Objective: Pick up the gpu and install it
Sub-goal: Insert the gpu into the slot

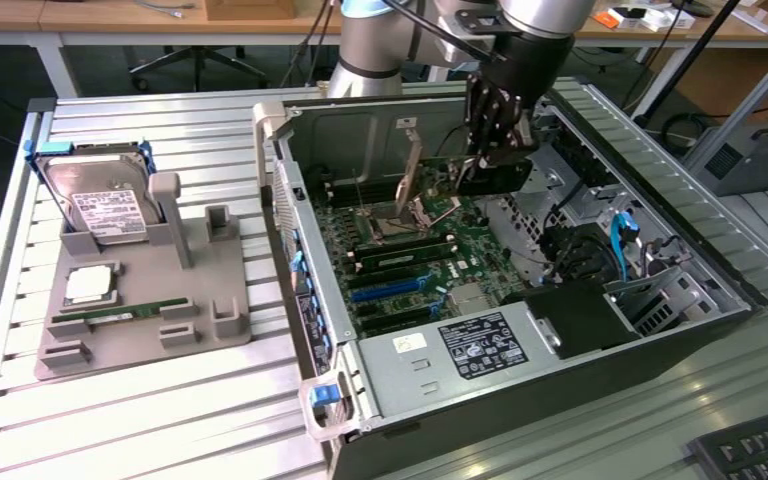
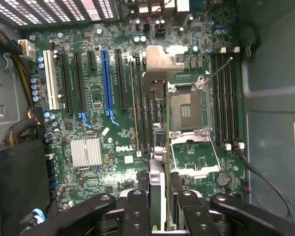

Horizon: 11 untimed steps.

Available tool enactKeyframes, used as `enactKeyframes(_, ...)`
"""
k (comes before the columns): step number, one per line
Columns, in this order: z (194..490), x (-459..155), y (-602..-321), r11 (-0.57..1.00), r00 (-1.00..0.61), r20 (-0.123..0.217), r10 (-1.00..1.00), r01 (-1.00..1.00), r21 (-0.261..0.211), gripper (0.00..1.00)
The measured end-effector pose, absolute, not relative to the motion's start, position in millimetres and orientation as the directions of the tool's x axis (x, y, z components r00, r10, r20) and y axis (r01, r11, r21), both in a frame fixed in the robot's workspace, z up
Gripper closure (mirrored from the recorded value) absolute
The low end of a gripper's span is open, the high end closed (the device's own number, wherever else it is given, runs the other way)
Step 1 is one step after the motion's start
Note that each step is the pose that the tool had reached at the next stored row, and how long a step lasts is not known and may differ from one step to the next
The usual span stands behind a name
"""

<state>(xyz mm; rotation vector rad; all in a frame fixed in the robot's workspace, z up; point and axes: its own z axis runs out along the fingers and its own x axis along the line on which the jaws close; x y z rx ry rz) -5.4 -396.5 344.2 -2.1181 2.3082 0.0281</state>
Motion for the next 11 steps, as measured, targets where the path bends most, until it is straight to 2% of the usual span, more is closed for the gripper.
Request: enactKeyframes(11,344.0,-8.9,-405.0,0.086,-0.086,-0.019,-0.996,-0.996,0.007,0.73)
